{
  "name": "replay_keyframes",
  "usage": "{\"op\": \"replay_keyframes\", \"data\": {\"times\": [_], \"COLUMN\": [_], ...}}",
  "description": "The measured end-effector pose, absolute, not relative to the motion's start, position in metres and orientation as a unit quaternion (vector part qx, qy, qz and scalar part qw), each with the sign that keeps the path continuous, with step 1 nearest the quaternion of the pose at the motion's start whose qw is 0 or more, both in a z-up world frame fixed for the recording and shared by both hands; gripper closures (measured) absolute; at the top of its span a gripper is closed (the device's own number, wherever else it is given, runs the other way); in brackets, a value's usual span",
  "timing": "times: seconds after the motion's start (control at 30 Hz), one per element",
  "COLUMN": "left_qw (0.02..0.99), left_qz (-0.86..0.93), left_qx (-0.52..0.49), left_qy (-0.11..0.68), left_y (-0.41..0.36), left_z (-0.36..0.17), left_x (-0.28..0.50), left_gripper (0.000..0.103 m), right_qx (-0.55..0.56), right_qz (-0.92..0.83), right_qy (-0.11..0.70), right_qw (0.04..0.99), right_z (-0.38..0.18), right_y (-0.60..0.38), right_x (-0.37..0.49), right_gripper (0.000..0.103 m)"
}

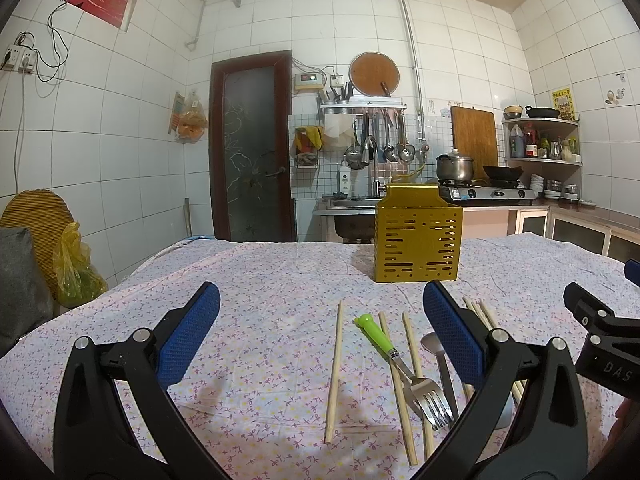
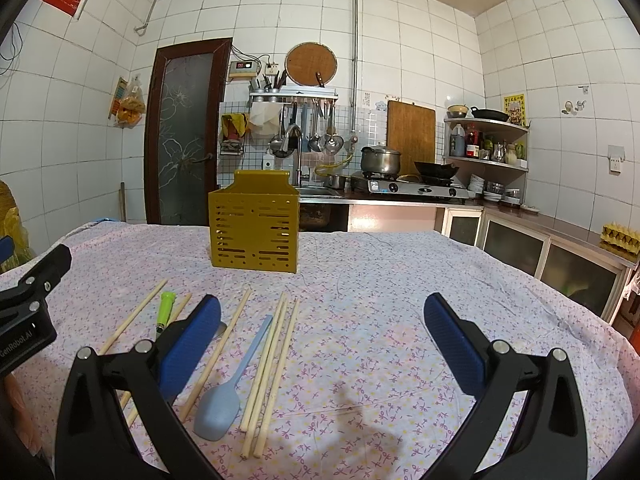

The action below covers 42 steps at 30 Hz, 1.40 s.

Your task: Organize utensils

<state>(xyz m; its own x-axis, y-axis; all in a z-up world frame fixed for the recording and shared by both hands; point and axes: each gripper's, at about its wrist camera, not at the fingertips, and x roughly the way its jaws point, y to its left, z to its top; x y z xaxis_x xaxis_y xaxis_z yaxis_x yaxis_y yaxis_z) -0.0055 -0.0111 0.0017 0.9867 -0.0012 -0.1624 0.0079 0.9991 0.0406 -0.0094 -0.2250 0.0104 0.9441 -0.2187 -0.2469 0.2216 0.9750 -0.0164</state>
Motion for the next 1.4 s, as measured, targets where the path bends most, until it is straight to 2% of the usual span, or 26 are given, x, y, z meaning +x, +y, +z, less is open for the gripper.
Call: {"op": "replay_keyframes", "data": {"times": [1.4], "left_qw": [0.996], "left_qz": [0.001], "left_qx": [0.022], "left_qy": [0.082], "left_y": [-0.021], "left_z": [-0.004], "left_x": [-0.007], "left_gripper": [0.005], "right_qx": [0.006], "right_qz": [-0.112], "right_qy": [0.123], "right_qw": [0.986], "right_z": [0.010], "right_y": [-0.226], "right_x": [-0.011], "right_gripper": [0.004]}}
